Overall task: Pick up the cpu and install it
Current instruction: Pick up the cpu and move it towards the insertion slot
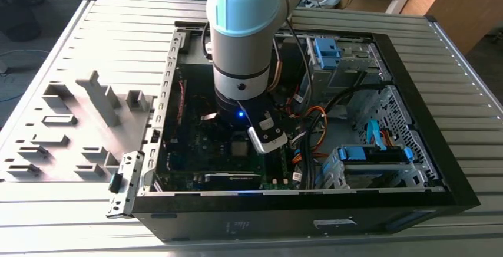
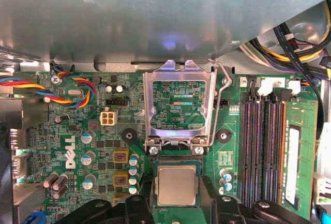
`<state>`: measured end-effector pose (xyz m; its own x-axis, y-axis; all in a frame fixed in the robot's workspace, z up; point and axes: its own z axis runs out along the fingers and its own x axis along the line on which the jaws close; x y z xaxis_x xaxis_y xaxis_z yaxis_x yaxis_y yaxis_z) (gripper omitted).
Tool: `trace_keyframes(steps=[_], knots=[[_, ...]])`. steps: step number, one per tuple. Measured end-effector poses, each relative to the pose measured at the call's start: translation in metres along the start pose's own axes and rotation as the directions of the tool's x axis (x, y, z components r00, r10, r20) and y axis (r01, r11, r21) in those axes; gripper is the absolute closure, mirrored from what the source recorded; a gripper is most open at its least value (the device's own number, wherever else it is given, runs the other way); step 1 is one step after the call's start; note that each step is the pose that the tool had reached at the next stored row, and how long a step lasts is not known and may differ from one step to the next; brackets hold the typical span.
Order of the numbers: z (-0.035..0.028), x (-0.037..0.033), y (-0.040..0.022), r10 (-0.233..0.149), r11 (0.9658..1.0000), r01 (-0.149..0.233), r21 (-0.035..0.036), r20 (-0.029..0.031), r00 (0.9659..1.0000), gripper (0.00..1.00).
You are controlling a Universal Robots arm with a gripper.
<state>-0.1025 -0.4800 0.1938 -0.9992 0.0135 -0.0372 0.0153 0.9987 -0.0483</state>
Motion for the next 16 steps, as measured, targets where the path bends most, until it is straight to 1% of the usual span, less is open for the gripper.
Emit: trace_keyframes(steps=[5, 15, 16], knots=[[-0.0071, -0.0002, -0.0004, 0.0, 1.0, 0.0, 0.0001, 0.0, 1.0, 0.52], [-0.0077, -0.0003, -0.0004, 0.0, 1.0, 0.0, 0.0001, 0.0, 1.0, 0.53], [-0.0077, -0.0003, -0.0004, 0.0, 1.0, 0.0, 0.0001, 0.0, 1.0, 0.59]])
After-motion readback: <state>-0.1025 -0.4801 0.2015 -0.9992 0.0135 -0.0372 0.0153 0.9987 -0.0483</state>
